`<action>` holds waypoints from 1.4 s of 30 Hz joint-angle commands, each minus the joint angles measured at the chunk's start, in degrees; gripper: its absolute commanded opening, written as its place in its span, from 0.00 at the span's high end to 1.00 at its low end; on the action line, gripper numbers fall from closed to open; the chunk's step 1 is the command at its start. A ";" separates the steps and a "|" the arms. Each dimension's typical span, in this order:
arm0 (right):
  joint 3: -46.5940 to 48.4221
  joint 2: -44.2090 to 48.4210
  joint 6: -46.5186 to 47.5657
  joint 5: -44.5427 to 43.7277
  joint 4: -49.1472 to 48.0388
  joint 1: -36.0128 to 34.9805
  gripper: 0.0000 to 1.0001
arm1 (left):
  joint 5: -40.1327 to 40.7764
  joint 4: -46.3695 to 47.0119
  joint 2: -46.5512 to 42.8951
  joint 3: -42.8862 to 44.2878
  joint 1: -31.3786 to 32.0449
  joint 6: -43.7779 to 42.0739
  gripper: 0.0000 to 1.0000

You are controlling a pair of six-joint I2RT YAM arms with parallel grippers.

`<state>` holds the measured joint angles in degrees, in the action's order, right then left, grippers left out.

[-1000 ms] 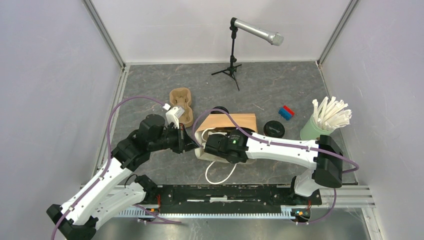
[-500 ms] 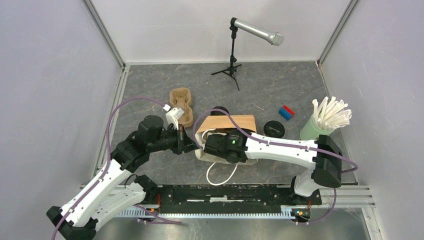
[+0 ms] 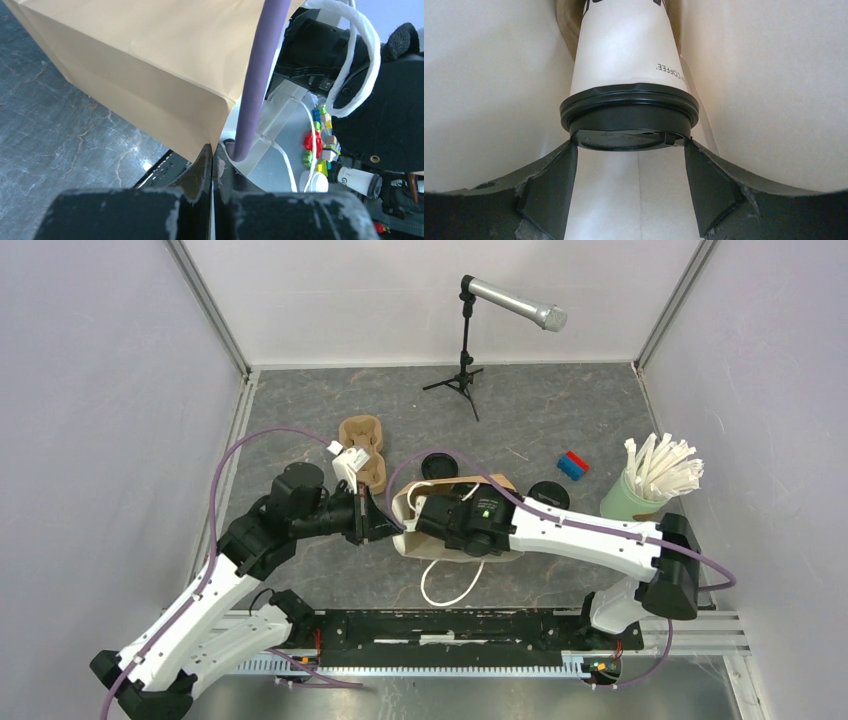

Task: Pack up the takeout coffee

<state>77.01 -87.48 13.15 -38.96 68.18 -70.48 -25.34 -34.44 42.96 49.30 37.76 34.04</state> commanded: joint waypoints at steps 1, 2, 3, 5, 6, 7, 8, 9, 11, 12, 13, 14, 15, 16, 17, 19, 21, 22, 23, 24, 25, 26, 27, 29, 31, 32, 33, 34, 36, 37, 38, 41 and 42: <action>5.58 4.19 0.21 5.00 -6.71 -0.97 0.41 | -0.50 -1.99 2.77 4.14 0.47 -1.42 0.98; 6.17 4.51 0.40 5.51 -6.90 -0.98 0.41 | -0.14 -2.79 3.22 4.93 0.52 -1.43 0.98; 6.74 4.82 0.75 6.51 -7.42 -0.98 0.41 | 0.45 -3.49 3.58 5.65 0.48 -1.56 0.98; 7.81 5.44 1.26 7.78 -7.96 -0.98 0.41 | 1.17 -5.01 4.32 6.93 0.48 -1.64 0.98; 8.54 5.48 1.27 7.40 -7.87 -0.98 0.41 | 1.24 -5.70 4.76 7.50 0.49 -1.76 0.98; 9.63 5.33 1.14 6.93 -7.60 -0.98 0.41 | 1.46 -6.46 5.36 8.09 0.48 -1.73 0.98; 10.39 5.29 1.09 6.72 -7.56 -0.98 0.41 | 1.57 -7.34 5.89 8.55 0.47 -1.46 0.98; 10.48 5.72 1.28 7.49 -8.32 -0.98 0.41 | 1.26 -7.84 6.52 9.14 0.47 -1.28 0.98; 8.21 7.11 2.26 11.34 -10.61 -1.02 0.41 | 0.69 -8.12 7.11 10.19 0.47 -0.88 0.98; 6.68 7.80 2.57 12.48 -11.34 -0.98 0.41 | 0.84 -8.23 7.22 10.80 0.48 -0.65 0.98; 5.73 8.15 2.30 12.09 -11.49 -1.03 0.41 | 1.25 -8.63 7.20 11.39 0.43 -0.64 0.98; 5.27 8.29 2.00 11.67 -11.29 -1.01 0.41 | 1.37 -8.95 7.30 12.12 0.49 -0.79 0.98; 4.82 8.55 1.80 11.58 -11.31 -0.98 0.41 | 1.12 -9.27 7.31 12.83 0.48 -0.97 0.94; 4.43 8.87 1.79 11.47 -11.68 -0.98 0.41 | 0.78 -9.33 7.07 13.24 0.43 -1.31 0.91; 4.32 8.94 1.67 11.11 -11.80 -0.94 0.41 | 0.81 -9.38 6.66 13.49 0.44 -1.37 0.91; 3.67 9.11 1.62 10.75 -12.58 -0.98 0.42 | 0.95 -9.58 5.87 13.80 0.39 -1.53 0.91; 2.06 9.29 1.79 11.49 -13.77 -0.98 0.42 | 1.15 -10.17 5.36 13.70 0.39 -1.45 0.91; 0.93 9.43 1.86 12.01 -14.56 -0.98 0.42 | 0.92 -10.29 5.23 13.28 0.39 -1.20 0.91; -0.35 9.52 2.01 12.26 -15.56 -0.98 0.42 | 0.29 -9.98 5.12 12.68 0.41 -1.04 0.91; -1.76 9.81 2.33 12.18 -16.78 -0.93 0.42 | -0.32 -9.74 4.84 12.14 0.39 -0.91 0.91; -3.41 10.16 3.08 12.12 -18.17 -0.98 0.42 | -0.34 -9.48 4.60 11.52 0.39 -0.74 0.93; -4.31 10.10 3.61 11.72 -18.51 -0.98 0.42 | -0.04 -9.51 4.30 10.86 0.39 -0.68 0.95; -4.42 9.76 3.57 10.90 -18.17 -1.02 0.42 | 0.26 -9.56 3.88 10.34 0.39 -0.62 0.96; -4.84 9.83 3.84 10.50 -18.04 -0.98 0.42 | 0.29 -9.30 3.01 9.00 0.41 -0.72 0.98; -4.33 10.00 3.97 10.51 -17.54 -0.98 0.43 | 0.19 -8.52 1.81 7.61 0.40 -1.03 0.98; -3.58 10.09 4.03 10.56 -17.35 -0.94 0.43 | 0.40 -8.10 1.07 6.67 0.39 -1.52 0.98; -2.71 10.11 4.16 10.77 -16.96 -0.98 0.43 | 0.99 -7.94 0.37 5.84 0.39 -1.80 0.98; -1.24 9.77 4.17 11.06 -16.46 -0.99 0.43 | 1.95 -8.28 -0.02 5.34 0.39 -2.14 0.98; 3.66 8.42 3.64 13.61 -14.51 -1.06 0.43 | 3.19 -9.72 0.37 5.96 0.39 -2.42 0.98; 6.36 7.57 3.20 15.17 -13.36 -1.07 0.43 | 3.70 -10.30 0.81 6.57 0.39 -2.05 0.98; 9.60 6.61 2.59 16.91 -11.97 -1.07 0.43 | 4.31 -10.80 1.22 7.54 0.39 -1.35 0.98; 15.82 5.10 0.83 22.10 -8.58 -1.15 0.42 | 6.22 -13.06 3.43 11.15 0.39 0.25 0.98; 16.65 5.11 0.43 23.63 -7.55 -1.20 0.42 | 6.94 -14.19 4.40 12.38 0.40 0.38 0.98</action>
<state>86.56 -82.21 15.86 -22.22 57.65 -71.50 -22.06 -46.00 44.73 56.16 38.30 34.06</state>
